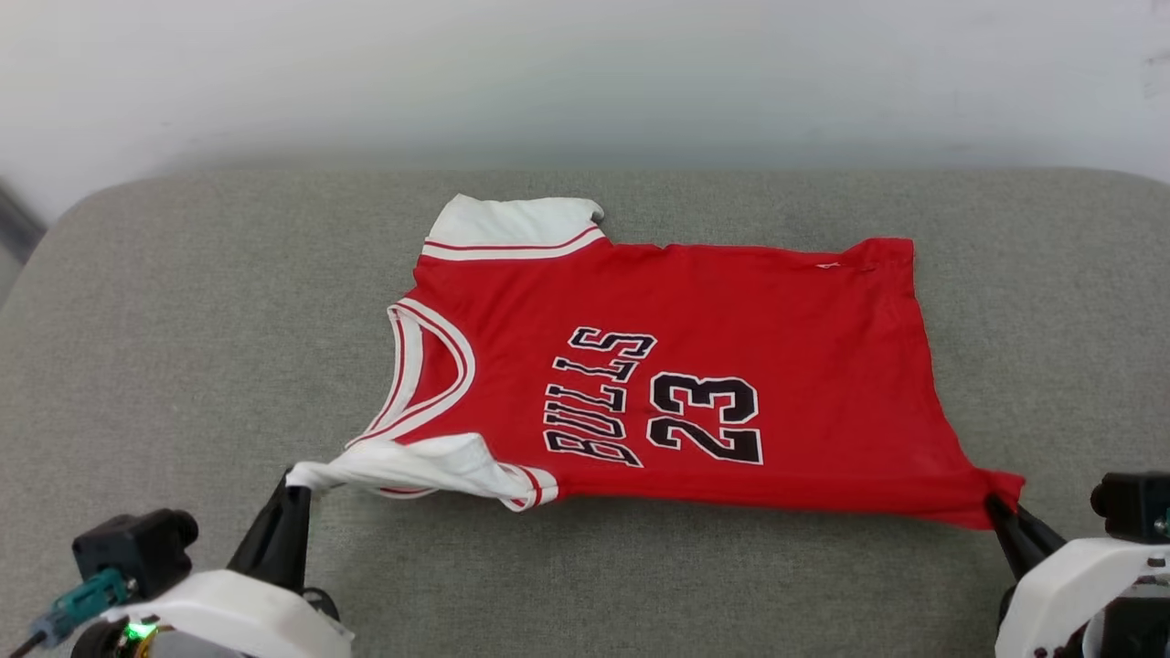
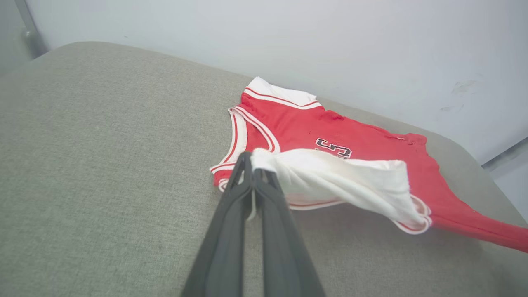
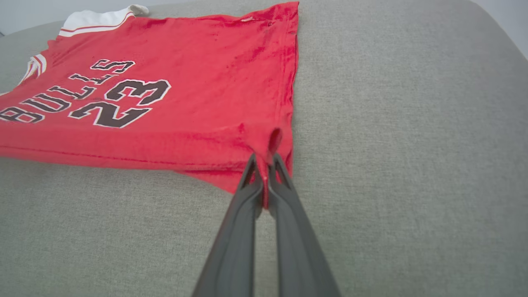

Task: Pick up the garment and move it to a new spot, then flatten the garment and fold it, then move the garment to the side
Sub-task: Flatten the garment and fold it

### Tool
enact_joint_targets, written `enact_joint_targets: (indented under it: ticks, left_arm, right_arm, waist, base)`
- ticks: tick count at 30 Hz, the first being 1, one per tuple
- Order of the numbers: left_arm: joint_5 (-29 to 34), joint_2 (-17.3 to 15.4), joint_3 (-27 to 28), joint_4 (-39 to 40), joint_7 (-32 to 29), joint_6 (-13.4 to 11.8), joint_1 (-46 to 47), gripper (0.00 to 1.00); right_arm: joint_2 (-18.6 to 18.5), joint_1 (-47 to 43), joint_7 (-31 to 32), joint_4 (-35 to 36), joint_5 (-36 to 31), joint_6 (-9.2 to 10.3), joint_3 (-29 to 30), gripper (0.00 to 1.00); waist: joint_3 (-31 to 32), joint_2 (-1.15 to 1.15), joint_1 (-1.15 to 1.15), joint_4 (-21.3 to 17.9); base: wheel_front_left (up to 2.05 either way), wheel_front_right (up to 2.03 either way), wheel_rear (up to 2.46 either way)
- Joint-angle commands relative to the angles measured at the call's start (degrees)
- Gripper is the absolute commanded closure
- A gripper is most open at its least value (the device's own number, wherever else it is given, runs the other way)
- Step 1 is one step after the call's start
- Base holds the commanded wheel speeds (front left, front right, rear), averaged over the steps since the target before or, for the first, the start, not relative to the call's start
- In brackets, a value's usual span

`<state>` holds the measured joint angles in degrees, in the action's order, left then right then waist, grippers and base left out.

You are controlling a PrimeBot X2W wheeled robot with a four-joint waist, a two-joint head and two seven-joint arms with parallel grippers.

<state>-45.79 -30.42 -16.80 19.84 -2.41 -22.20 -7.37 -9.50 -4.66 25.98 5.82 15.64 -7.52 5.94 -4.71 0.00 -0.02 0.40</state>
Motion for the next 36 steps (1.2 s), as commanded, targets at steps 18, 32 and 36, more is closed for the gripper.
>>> enact_joint_targets:
  ticks: [18, 32, 36]
  left_arm:
    - [-3.3, 5.5, -2.4, -29.4, 0.4, 13.1, 26.8, 1.00]
    - [-5.8, 7.4, -2.6, -43.7, 2.1, 18.9, 30.6, 0.00]
    - [-6.5, 3.9, -1.9, -38.8, -1.1, 17.2, 28.1, 0.00]
  right_arm:
    - [-2.5, 21.8, -3.0, -17.6, -4.6, 0.05, -7.6, 1.00]
    - [-2.9, 25.5, -21.8, -31.5, -1.8, 0.05, -12.2, 0.00]
    - [-2.3, 22.7, -30.6, -27.1, -0.5, 0.05, -10.8, 0.00]
  waist:
    - [-12.7, 0.00, 0.02, -2.0]
    - [-10.1, 0.00, 0.02, -3.0]
    - [-5.7, 0.00, 0.02, -3.7]
  base:
    - [0.00, 0.00, 0.00]
    - [0.00, 0.00, 0.00]
    - [0.00, 0.00, 0.00]
